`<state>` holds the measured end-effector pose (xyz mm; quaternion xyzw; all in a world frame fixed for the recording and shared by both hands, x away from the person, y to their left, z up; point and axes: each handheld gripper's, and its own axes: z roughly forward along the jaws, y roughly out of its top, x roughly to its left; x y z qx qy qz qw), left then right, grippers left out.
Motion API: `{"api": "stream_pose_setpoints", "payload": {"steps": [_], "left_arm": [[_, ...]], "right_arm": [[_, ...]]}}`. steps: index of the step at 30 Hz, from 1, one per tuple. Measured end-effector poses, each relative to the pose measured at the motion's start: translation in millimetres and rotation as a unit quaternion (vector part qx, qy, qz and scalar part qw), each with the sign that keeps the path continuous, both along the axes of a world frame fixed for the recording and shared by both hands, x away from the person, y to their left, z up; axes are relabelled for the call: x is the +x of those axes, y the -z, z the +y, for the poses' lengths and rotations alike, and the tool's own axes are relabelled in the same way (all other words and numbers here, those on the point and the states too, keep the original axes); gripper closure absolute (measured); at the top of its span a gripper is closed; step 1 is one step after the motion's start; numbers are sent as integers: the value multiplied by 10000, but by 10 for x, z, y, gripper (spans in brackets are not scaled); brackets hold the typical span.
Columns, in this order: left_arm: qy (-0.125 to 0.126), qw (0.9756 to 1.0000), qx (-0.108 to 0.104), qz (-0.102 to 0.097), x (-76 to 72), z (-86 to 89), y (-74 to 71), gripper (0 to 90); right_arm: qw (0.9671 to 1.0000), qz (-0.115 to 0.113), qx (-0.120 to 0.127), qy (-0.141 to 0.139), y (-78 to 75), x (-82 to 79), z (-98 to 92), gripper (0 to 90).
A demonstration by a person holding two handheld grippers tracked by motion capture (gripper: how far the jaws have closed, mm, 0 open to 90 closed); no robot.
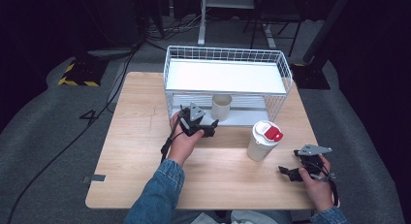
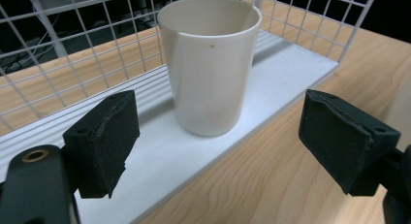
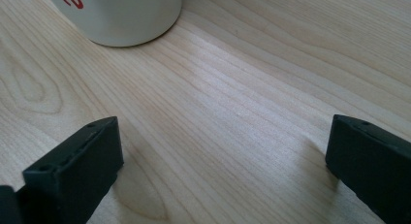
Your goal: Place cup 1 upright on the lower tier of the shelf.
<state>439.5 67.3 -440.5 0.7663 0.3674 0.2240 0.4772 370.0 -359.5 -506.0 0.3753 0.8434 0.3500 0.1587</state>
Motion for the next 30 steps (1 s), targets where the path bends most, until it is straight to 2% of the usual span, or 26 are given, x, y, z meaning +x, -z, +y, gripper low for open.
{"api": "stream_pose_setpoints", "payload": {"steps": [7, 9, 16, 21, 25, 28, 29, 30], "left_arm": [[27, 10000, 78, 25, -198, 227, -98, 154], [51, 9998, 190, 28, -266, 295, -123, 156], [131, 9995, 281, 59, -406, 417, -146, 157], [182, 9994, 284, 128, -519, 516, -141, 158], [246, 9982, 514, 173, -629, 622, -94, 160], [249, 9979, 561, 208, -675, 665, -58, 160], [237, 9975, 592, 301, -723, 707, -19, 161], [237, 9975, 592, 301, -723, 707, -19, 161]], "right_arm": [[10000, -3, -9, 4, 0, -1, 0, 0], [10000, -2, -2, -1, 0, 0, 0, 0], [10000, 0, -2, 0, 0, 0, 0, 0], [10000, 5, 0, 57, 0, -10, 3, 0], [9999, -3, 3, 126, 1, -26, 5, 0], [9999, -2, 10, 131, 1, -27, 6, 0], [9999, -1, 2, 131, 0, -27, 5, 0], [9999, -1, 2, 131, 0, -27, 5, 0]]}}
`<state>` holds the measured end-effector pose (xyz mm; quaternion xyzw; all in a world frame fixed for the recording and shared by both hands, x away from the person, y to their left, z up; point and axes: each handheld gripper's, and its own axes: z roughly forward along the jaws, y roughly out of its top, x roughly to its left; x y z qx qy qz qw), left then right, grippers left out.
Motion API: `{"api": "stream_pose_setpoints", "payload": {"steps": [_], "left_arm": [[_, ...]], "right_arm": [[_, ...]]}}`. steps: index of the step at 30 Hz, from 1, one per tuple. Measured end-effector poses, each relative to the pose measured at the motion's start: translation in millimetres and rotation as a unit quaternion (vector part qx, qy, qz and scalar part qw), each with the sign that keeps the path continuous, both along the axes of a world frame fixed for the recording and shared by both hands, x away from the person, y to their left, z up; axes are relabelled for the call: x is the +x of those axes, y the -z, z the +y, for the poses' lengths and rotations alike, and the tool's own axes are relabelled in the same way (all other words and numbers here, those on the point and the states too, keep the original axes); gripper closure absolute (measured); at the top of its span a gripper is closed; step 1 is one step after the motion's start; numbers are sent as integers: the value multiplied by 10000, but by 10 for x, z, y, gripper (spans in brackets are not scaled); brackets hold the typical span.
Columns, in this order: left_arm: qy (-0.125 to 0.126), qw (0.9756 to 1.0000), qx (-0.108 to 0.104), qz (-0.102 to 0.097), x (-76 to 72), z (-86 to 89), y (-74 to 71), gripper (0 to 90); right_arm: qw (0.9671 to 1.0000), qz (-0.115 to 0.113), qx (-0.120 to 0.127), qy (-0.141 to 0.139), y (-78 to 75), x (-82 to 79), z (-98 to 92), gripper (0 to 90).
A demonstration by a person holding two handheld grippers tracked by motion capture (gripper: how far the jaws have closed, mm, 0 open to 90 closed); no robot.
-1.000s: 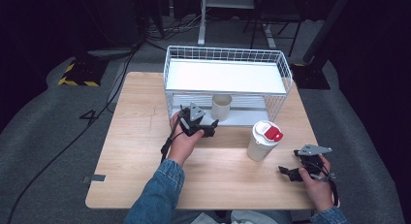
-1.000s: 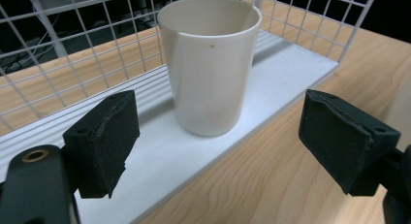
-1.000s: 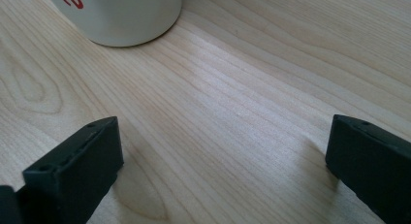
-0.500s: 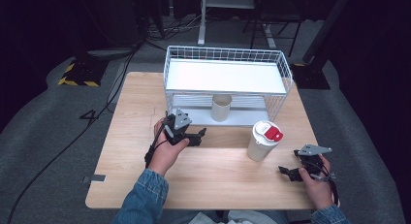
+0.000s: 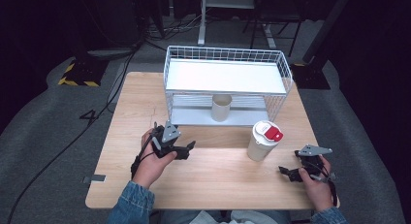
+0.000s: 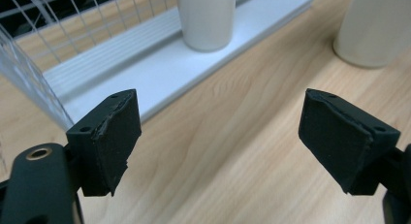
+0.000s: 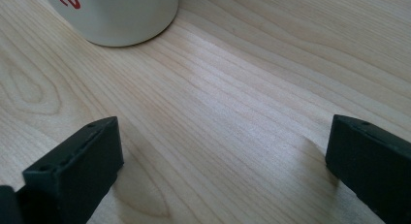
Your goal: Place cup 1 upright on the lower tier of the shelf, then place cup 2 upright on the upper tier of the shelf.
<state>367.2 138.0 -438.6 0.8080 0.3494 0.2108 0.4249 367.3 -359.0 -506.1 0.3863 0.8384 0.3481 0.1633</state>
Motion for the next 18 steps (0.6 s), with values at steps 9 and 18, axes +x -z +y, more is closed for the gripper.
{"api": "stream_pose_setpoints", "payload": {"steps": [9, 18], "left_arm": [[-4, 9994, 257, 247, -238, 170, 163, 161], [-93, 9975, 362, 601, -408, 273, 296, 161]], "right_arm": [[10000, 4, 5, -86, -1, 6, -12, 0], [9999, 9, -2, -109, -2, 5, -15, 0]]}}
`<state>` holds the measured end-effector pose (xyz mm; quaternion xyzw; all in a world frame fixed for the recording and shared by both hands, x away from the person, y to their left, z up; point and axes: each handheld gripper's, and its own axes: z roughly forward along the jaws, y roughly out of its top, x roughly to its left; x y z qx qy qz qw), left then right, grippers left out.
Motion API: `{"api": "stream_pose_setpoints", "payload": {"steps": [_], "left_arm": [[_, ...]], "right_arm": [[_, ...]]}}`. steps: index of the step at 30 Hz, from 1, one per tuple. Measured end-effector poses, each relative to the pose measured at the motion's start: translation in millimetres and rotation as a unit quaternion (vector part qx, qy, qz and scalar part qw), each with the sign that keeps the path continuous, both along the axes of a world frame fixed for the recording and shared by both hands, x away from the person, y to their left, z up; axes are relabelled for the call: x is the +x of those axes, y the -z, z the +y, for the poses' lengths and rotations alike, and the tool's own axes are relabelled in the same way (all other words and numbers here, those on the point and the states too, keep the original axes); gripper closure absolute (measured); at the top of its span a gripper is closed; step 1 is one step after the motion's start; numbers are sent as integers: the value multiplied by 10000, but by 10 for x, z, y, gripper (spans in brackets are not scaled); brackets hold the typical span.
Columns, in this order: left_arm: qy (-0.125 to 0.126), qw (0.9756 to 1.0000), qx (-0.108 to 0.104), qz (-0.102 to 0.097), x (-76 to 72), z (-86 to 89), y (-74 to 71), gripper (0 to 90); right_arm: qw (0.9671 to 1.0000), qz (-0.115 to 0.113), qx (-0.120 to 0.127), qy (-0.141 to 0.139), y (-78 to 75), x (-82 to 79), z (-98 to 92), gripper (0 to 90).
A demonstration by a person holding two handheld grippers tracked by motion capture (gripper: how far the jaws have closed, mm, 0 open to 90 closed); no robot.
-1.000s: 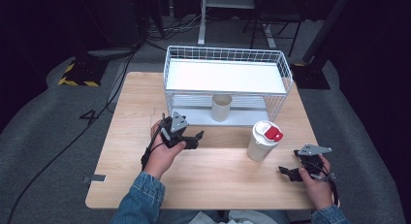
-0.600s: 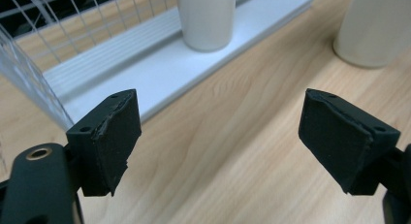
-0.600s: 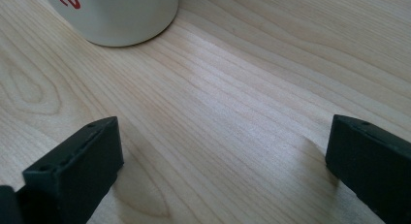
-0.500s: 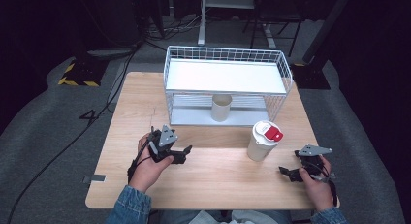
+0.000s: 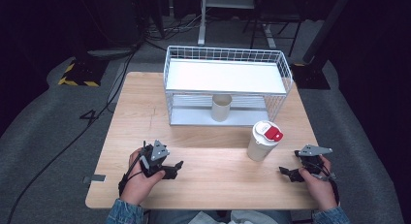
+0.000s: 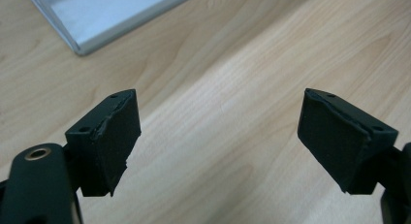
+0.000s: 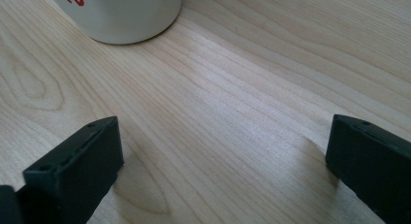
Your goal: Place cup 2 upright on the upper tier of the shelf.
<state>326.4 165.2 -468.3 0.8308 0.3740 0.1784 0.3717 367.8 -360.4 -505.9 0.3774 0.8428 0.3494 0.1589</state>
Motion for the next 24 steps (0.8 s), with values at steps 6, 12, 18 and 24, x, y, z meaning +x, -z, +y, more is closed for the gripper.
{"api": "stream_pose_setpoints", "payload": {"steps": [6, 12, 18, 24], "left_arm": [[42, 9997, 101, 211, -58, 82, 112, 164], [122, 9988, 284, 385, -95, 129, 182, 163], [322, 9967, 543, 520, -84, 113, 267, 158], [283, 9974, 268, 614, -83, 152, 327, 151]], "right_arm": [[10000, 1, 19, -42, 1, -9, -9, 0], [10000, 1, 17, -75, 1, -8, -16, 0], [10000, 1, 6, -81, 0, -17, -16, 0], [10000, 7, 18, -73, -1, -20, -18, 2]]}}
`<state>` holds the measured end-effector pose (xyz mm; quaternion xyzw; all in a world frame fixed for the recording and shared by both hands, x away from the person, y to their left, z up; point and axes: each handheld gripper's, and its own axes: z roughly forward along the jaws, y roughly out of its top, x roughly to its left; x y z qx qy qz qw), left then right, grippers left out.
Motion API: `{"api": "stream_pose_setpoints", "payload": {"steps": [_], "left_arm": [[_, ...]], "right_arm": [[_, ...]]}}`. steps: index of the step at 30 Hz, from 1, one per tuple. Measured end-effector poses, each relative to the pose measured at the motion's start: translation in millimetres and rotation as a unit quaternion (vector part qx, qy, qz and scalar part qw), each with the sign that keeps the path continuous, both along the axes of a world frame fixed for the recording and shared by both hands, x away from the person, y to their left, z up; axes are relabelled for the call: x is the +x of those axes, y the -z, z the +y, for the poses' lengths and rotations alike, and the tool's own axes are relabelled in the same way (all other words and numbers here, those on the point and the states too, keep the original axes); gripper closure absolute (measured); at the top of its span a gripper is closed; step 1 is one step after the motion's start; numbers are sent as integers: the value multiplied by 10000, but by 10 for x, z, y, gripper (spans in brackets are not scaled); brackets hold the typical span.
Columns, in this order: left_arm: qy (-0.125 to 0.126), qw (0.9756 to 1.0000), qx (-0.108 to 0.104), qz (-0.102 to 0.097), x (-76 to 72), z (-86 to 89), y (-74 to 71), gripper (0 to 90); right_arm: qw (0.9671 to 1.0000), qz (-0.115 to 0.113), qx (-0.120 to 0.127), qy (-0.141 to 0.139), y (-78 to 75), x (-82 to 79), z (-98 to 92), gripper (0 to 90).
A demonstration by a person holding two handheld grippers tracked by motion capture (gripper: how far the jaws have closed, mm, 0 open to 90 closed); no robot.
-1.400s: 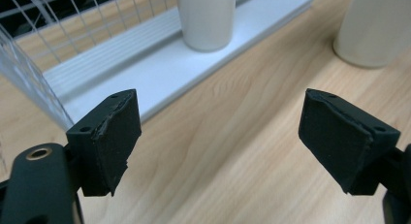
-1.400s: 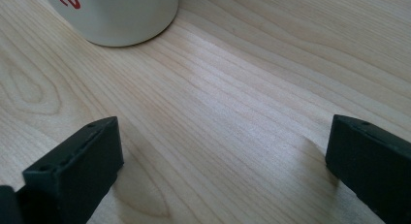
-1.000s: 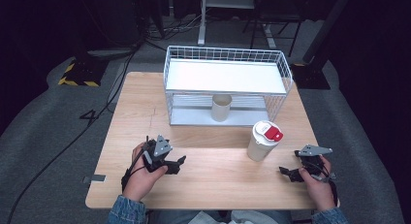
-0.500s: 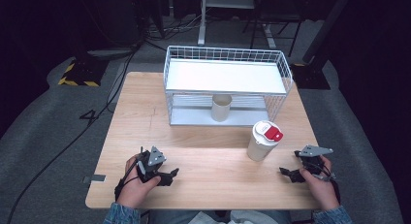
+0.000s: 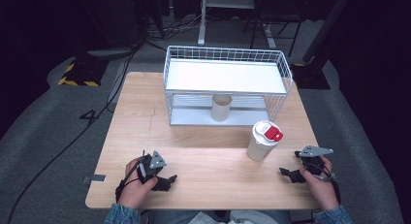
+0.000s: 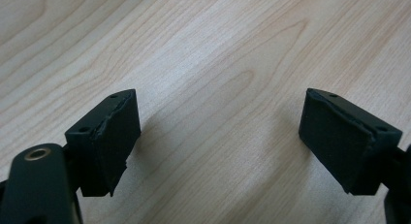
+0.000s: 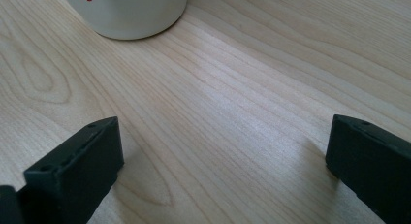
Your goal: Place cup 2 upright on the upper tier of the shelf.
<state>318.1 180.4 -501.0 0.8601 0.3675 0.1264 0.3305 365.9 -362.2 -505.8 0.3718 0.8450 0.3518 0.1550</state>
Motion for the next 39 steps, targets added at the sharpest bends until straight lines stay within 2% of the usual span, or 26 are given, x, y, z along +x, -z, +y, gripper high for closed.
{"api": "stream_pose_setpoints", "payload": {"steps": [1, 11, 14, 15, 17, 22, 23, 27, 29, 33, 35, 39], "left_arm": [[82, 9998, -77, -133, 9, 34, 32, 118], [35, 9999, -74, -107, 12, 41, 35, 96], [36, 9999, -68, -93, 24, 40, 37, 85], [32, 9999, -38, -87, 34, 39, 37, 71], [34, 10000, -49, -68, 40, 37, 38, 63], [38, 10000, -4, -59, 60, 36, 39, 35], [38, 10000, -4, -59, 60, 36, 40, 35], [35, 10000, -3, -54, 61, 35, 39, 34], [36, 10000, -2, -59, 61, 35, 40, 34], [35, 10000, -2, -59, 61, 35, 40, 34], [34, 10000, -2, -60, 60, 35, 40, 34], [36, 10000, -2, -60, 61, 35, 40, 34]], "right_arm": [[10000, 5, 10, 10, 0, -2, 0, 3], [10000, 50, -21, 55, -12, -8, -1, 15], [10000, 33, -14, 88, -23, -10, -15, 63], [10000, 17, 20, 96, -37, -14, -26, 137], [10000, 19, 33, 78, -49, -17, -30, 173], [9999, -17, 168, -8, -107, -41, -9, 158], [9996, -58, 279, -54, -148, -54, 4, 158], [9991, -149, 392, -109, -212, -73, 28, 157], [9983, -225, 513, -190, -270, -81, 69, 156], [9974, -313, 591, -273, -317, -79, 120, 156], [9960, -359, 729, -363, -346, -67, 177, 156], [9945, -381, 851, -476, -363, -30, 244, 156]]}}
